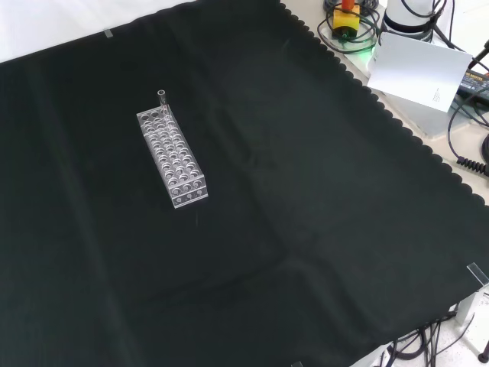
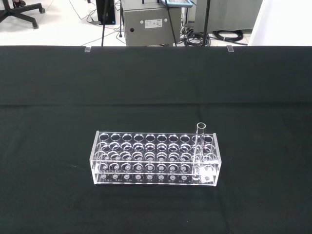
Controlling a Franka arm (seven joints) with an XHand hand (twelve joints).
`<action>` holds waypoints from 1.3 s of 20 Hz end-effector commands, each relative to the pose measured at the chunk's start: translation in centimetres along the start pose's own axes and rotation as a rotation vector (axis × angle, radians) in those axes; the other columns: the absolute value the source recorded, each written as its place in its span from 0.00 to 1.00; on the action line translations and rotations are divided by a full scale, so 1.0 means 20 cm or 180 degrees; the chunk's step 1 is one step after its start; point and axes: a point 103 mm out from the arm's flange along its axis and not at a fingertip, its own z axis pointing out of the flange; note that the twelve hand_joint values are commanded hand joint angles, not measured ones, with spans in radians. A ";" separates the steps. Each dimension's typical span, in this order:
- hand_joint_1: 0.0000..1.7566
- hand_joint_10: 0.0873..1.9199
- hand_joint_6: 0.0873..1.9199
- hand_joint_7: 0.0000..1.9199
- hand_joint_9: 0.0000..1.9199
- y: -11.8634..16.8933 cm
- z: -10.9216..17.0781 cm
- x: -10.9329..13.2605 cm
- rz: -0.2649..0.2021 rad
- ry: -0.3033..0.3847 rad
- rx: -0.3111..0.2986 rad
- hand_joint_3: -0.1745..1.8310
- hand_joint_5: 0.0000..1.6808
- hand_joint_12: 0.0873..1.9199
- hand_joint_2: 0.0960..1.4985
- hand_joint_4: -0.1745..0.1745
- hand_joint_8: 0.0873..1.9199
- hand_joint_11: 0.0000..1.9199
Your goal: Pick up the test tube.
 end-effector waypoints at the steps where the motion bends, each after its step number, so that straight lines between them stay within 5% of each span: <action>1: 0.37 0.37 0.00 0.01 0.02 0.00 0.00 0.00 -0.0005 -0.0031 -0.0035 0.37 0.12 0.74 0.41 0.40 0.27 0.01; 11: 0.32 0.35 0.00 0.00 0.00 0.06 0.03 -0.01 -0.0071 0.0016 0.0056 0.32 0.08 0.72 0.46 0.35 0.23 0.00; 26: 0.33 0.39 0.00 0.00 0.00 0.51 0.18 0.04 -0.0397 -0.0094 0.0458 0.30 0.09 0.73 0.48 0.35 0.27 0.00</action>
